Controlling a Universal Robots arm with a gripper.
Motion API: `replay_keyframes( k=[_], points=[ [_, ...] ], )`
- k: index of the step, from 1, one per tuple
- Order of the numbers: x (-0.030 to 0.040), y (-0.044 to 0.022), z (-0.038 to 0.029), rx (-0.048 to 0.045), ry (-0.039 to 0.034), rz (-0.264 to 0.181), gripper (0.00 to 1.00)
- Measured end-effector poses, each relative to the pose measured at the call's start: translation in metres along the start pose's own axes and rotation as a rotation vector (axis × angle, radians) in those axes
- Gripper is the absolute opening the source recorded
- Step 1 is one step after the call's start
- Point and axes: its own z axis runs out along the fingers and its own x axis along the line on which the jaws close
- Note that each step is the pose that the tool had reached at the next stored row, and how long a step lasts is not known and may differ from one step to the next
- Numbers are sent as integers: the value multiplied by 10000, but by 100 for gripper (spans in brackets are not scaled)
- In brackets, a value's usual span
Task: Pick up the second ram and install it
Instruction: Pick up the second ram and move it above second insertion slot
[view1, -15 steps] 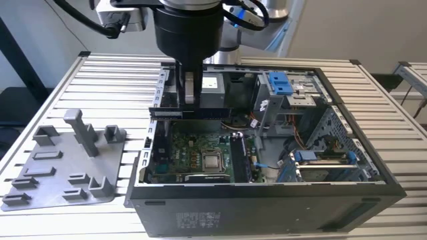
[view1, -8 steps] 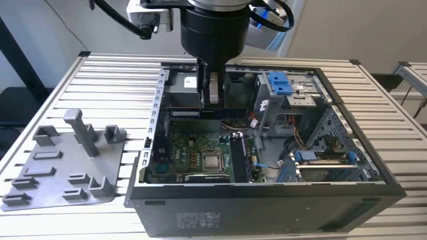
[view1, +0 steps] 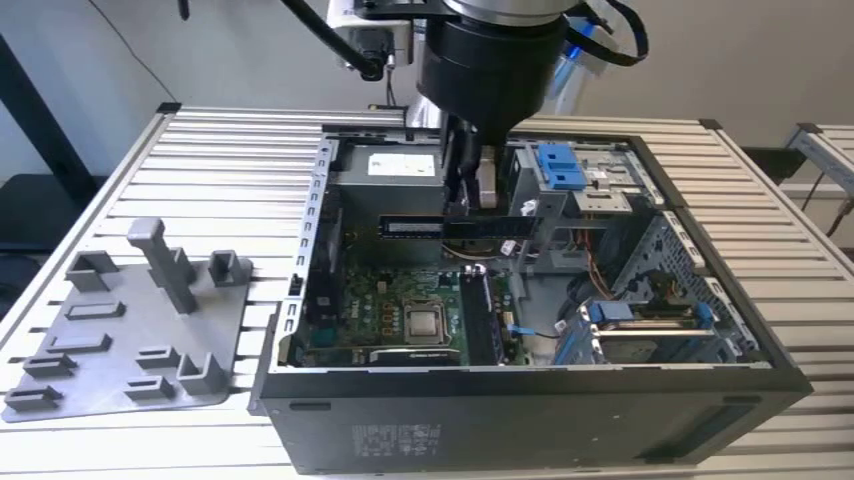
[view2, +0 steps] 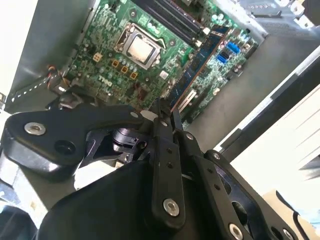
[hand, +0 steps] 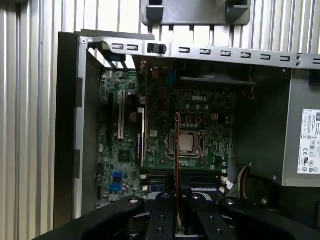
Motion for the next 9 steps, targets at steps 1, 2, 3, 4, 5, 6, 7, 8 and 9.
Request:
replay_keyframes(
  k=[1,2,3,4,5,6,7,8,9],
  points=[
    [1,-44,-1,-3,-1,1,14],
    [3,-89,-2,-6,0,1,14],
    [4,-135,-3,-9,0,0,14],
    [5,-178,-4,-11,0,1,14],
    [6,-225,-5,-13,0,2,14],
    [8,-270,-5,-14,-1,1,14],
    [10,-314,-6,-15,0,1,14],
    [11,-360,-7,-15,-2,1,14],
    [12,-389,-8,-15,-6,2,14]
  ],
)
